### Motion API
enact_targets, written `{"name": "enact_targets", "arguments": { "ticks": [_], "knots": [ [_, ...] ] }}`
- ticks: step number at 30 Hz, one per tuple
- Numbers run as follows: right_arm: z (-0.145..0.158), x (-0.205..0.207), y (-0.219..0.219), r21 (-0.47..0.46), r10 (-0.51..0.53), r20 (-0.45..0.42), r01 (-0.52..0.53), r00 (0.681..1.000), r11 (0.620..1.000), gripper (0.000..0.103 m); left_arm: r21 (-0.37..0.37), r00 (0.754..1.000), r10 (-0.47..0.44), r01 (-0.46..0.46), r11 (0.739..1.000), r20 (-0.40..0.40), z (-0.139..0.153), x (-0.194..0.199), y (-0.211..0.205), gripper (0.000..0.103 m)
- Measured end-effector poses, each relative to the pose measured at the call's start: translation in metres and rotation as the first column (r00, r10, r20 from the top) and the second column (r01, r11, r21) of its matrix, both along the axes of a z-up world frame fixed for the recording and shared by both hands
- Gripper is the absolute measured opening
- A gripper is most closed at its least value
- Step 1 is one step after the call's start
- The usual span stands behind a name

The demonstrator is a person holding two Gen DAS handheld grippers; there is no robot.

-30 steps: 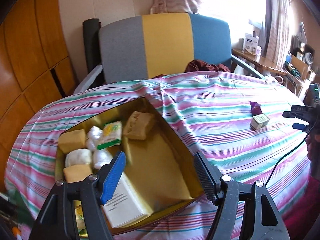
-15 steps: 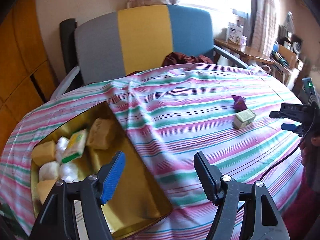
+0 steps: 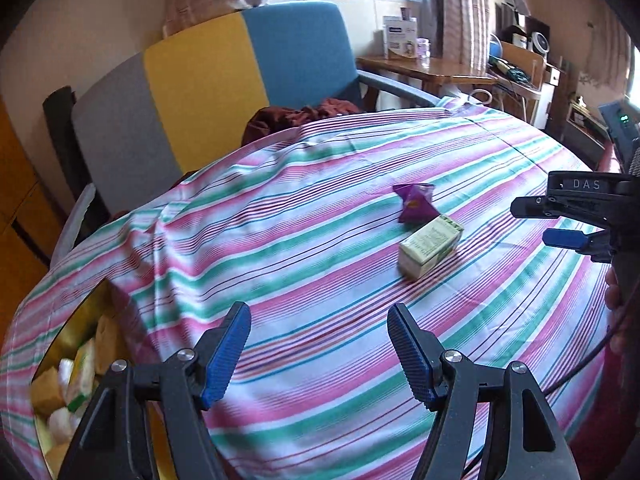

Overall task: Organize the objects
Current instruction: 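Move both tools back to the green box and purple snack, then grasp the green-white box with the left gripper while the right gripper grasps the purple snack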

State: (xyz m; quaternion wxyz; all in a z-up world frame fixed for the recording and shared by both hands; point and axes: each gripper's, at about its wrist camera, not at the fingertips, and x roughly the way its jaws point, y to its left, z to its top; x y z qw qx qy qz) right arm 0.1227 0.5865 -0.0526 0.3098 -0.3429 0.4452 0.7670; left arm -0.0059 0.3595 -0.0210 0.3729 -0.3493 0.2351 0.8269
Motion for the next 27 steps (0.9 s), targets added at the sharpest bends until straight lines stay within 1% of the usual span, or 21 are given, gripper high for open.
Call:
{"name": "enact_targets", "arguments": {
  "ticks": [4, 14, 22, 24, 26, 27],
  "knots": [
    [0.000, 0.004, 0.001, -0.016, -0.008, -0.020, 0.008, 1.000, 1.000, 0.068, -0.017, 0.999, -0.048, 0.048, 0.999, -0.003, -0.005, 0.004, 0.018, 0.071],
    [0.000, 0.008, 0.006, -0.058, -0.022, -0.071, 0.018, 0.997, 0.998, 0.068, -0.022, 0.988, -0.152, 0.152, 0.988, -0.006, -0.019, 0.004, 0.060, 0.071],
    [-0.004, 0.008, 0.007, -0.092, -0.022, -0.081, 0.014, 0.996, 0.996, 0.068, -0.011, 0.963, -0.269, 0.270, 0.963, 0.003, -0.035, -0.008, 0.100, 0.072],
    [-0.006, 0.006, 0.007, -0.098, -0.015, -0.079, 0.008, 0.997, 0.995, 0.068, -0.020, 0.956, -0.294, 0.294, 0.955, -0.002, -0.039, -0.010, 0.108, 0.072],
    [-0.007, 0.005, 0.007, -0.100, -0.013, -0.078, 0.005, 0.997, 0.995, 0.068, -0.021, 0.948, -0.319, 0.319, 0.948, 0.010, -0.043, -0.011, 0.115, 0.071],
    [-0.007, 0.005, 0.007, -0.101, -0.013, -0.076, 0.005, 0.997, 0.995, 0.068, -0.027, 0.944, -0.330, 0.330, 0.944, 0.001, -0.046, -0.011, 0.119, 0.072]
  ]
}}
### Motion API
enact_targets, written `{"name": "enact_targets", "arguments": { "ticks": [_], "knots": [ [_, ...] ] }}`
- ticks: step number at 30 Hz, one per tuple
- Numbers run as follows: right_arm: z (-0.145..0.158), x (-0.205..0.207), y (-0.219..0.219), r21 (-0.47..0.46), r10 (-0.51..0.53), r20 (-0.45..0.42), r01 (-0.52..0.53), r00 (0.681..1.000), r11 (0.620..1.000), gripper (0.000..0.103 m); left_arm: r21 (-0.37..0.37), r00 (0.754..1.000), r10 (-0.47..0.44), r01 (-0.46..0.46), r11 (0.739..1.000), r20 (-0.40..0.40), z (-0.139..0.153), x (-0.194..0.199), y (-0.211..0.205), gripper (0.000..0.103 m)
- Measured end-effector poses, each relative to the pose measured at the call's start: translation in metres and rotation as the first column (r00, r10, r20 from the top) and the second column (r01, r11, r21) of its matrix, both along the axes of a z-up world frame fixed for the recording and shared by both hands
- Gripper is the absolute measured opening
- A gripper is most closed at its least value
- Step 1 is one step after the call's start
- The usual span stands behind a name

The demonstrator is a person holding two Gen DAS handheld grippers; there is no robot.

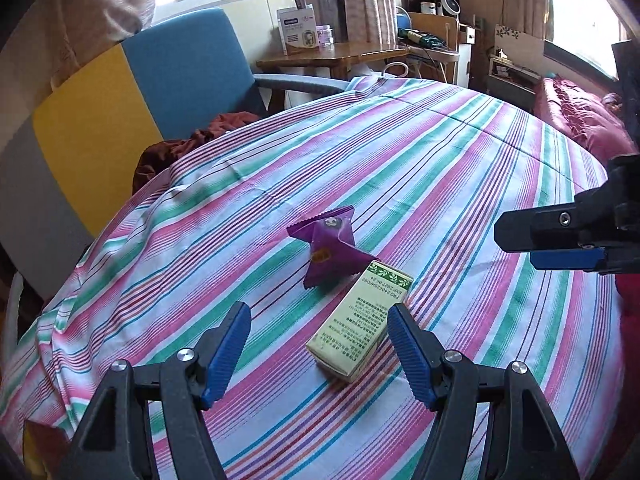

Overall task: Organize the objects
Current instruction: 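Grasp the green-white box with the left gripper while the right gripper grasps the purple snack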

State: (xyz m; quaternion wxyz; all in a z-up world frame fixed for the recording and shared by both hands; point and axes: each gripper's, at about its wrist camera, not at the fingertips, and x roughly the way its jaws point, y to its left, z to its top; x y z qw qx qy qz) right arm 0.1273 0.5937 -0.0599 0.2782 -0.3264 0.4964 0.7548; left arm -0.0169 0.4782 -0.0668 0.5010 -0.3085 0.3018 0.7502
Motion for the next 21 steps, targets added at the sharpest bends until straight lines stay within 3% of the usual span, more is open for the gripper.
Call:
{"name": "enact_targets", "arguments": {
  "ticks": [7, 9, 10, 11, 16, 21],
  "knots": [
    [-0.004, -0.002, 0.000, -0.007, 0.001, 0.016, -0.001, 1.000, 1.000, 0.068, -0.007, 0.998, -0.029, 0.029, 1.000, 0.048, -0.016, 0.002, 0.019, 0.071],
    [-0.005, -0.002, 0.001, -0.006, -0.002, 0.023, 0.002, 1.000, 1.000, 0.068, -0.020, 0.998, -0.025, 0.026, 0.999, 0.059, -0.022, 0.004, 0.023, 0.054],
    [-0.006, -0.002, 0.001, -0.006, -0.004, 0.028, 0.004, 1.000, 1.000, 0.068, -0.027, 0.997, -0.022, 0.024, 0.999, 0.073, -0.025, 0.004, 0.024, 0.033],
    [-0.006, -0.002, 0.002, -0.006, -0.005, 0.031, 0.005, 0.999, 1.000, 0.068, -0.033, 0.996, -0.013, 0.015, 0.999, 0.083, -0.028, 0.004, 0.023, 0.030],
    [-0.007, -0.005, 0.001, -0.005, 0.011, 0.043, -0.010, 0.999, 1.000, 0.068, -0.020, 0.991, 0.101, -0.099, 0.995, 0.093, -0.027, 0.002, -0.005, 0.030],
    [-0.012, -0.013, -0.004, -0.019, 0.059, 0.070, -0.058, 0.996, 0.998, 0.068, 0.007, 0.957, 0.275, -0.277, 0.961, 0.096, -0.029, -0.003, -0.056, 0.030]
  ]
}}
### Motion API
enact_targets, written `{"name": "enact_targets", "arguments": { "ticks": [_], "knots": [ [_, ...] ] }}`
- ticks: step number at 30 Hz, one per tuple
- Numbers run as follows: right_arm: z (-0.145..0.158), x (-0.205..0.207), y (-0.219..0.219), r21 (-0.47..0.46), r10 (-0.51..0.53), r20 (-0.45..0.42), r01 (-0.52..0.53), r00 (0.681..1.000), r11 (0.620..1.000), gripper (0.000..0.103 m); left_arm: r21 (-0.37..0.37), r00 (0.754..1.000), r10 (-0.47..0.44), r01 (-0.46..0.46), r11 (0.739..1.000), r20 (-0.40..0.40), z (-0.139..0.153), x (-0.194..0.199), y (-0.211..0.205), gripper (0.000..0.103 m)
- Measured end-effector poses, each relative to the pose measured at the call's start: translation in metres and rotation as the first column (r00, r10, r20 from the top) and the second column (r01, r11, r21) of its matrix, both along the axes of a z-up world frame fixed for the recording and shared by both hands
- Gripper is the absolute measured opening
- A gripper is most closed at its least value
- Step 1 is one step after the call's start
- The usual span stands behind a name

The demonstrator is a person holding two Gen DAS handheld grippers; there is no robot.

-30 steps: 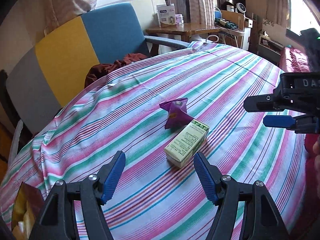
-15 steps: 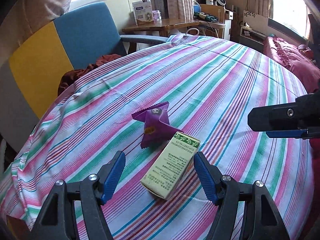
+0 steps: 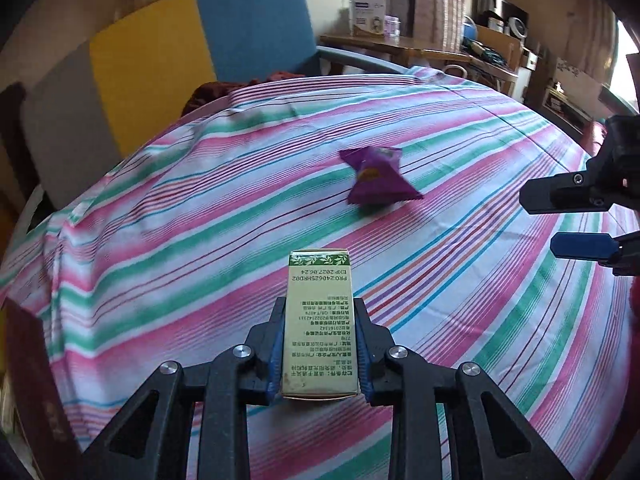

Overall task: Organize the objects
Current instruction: 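Grasp the green-white box with the left gripper while the right gripper grasps the purple snack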

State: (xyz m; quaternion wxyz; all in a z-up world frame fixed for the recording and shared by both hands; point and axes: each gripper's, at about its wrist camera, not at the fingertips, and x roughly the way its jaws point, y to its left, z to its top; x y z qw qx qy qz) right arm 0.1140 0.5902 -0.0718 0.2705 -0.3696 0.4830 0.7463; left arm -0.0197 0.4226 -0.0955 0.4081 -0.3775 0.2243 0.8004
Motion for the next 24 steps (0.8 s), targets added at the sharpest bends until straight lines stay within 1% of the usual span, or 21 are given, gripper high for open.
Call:
{"name": "enact_targets", "arguments": {
  "ticks": [3, 6, 8, 13, 18, 24],
  "knots": [
    [-0.002, -0.006, -0.004, 0.010, 0.031, 0.028, -0.031, 0.999, 0.999, 0.068, 0.010, 0.997, 0.078, -0.078, 0.997, 0.012, -0.004, -0.003, -0.026, 0.030],
    [-0.005, -0.011, -0.008, 0.020, 0.056, 0.061, -0.057, 0.997, 0.998, 0.068, 0.036, 0.993, 0.112, -0.113, 0.993, 0.029, -0.006, -0.003, -0.042, 0.030],
    [-0.008, -0.015, -0.010, 0.022, 0.071, 0.086, -0.073, 0.994, 0.997, 0.068, 0.044, 0.993, 0.112, -0.114, 0.993, 0.040, -0.006, -0.002, -0.044, 0.030],
    [-0.014, -0.021, -0.012, 0.029, 0.088, 0.134, -0.093, 0.987, 0.995, 0.068, 0.054, 0.993, 0.111, -0.113, 0.992, 0.030, -0.007, 0.001, -0.042, 0.030],
    [-0.019, -0.025, -0.012, 0.029, 0.093, 0.164, -0.099, 0.982, 0.995, 0.068, 0.062, 0.993, 0.111, -0.112, 0.992, 0.028, -0.008, 0.000, -0.041, 0.030],
    [-0.021, -0.032, -0.015, 0.058, 0.102, 0.195, -0.116, 0.975, 0.992, 0.068, 0.074, 0.993, 0.109, -0.112, 0.991, 0.038, -0.008, -0.003, -0.043, 0.030]
  ]
}}
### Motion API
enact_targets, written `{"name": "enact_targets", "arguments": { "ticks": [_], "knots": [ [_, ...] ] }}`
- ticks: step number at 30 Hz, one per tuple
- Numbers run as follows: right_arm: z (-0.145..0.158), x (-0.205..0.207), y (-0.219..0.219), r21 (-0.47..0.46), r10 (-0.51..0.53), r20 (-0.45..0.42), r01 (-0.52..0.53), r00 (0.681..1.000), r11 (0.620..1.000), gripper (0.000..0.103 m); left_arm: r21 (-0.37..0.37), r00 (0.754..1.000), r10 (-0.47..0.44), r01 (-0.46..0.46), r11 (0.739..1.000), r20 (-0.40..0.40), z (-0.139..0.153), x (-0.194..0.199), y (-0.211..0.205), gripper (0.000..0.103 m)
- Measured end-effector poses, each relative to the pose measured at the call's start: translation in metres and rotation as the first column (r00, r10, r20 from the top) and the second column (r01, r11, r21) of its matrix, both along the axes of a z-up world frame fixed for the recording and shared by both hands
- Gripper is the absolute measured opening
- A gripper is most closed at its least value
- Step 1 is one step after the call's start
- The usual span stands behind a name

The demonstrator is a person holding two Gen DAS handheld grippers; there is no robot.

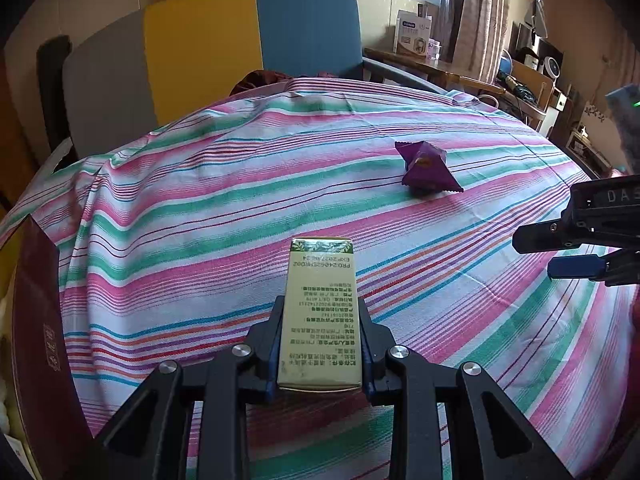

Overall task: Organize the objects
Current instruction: 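Grasp the green-white box with the left gripper while the right gripper grasps the purple snack, then carry the green box into the gold tray and release with the left gripper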

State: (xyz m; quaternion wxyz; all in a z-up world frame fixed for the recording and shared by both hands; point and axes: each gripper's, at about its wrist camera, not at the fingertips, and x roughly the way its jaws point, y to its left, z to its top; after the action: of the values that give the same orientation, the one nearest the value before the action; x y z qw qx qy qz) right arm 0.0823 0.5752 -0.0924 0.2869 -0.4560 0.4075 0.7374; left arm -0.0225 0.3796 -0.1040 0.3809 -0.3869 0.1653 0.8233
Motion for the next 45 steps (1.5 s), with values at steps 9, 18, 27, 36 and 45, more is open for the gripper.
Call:
{"name": "enact_targets", "arguments": {
  "ticks": [9, 18, 27, 36, 45],
  "knots": [
    [0.000, -0.004, -0.002, 0.034, 0.005, 0.009, -0.006, 1.000, 0.999, 0.068, 0.017, 1.000, -0.001, 0.000, 1.000, 0.015, 0.000, -0.002, -0.003, 0.030],
    [0.011, -0.040, 0.003, 0.107, 0.106, -0.007, -0.105, 0.994, 0.989, 0.068, 0.038, 0.999, -0.003, 0.001, 0.999, 0.040, 0.000, -0.005, -0.006, 0.030],
    [0.007, -0.110, 0.023, 0.156, 0.108, -0.029, -0.102, 0.994, 0.983, 0.068, 0.049, 0.999, -0.003, 0.001, 0.999, 0.054, -0.001, -0.006, -0.007, 0.031],
    [-0.008, -0.132, 0.019, 0.224, 0.216, 0.143, -0.244, 0.966, 0.944, 0.031, 0.051, 0.998, -0.004, 0.001, 0.999, 0.056, -0.001, -0.004, -0.007, 0.032],
    [-0.011, -0.059, -0.029, 0.111, 0.387, 0.114, -0.399, 0.915, 0.910, 0.032, 0.043, 0.999, -0.004, 0.002, 0.999, 0.046, -0.001, -0.005, -0.007, 0.032]
  ]
}}
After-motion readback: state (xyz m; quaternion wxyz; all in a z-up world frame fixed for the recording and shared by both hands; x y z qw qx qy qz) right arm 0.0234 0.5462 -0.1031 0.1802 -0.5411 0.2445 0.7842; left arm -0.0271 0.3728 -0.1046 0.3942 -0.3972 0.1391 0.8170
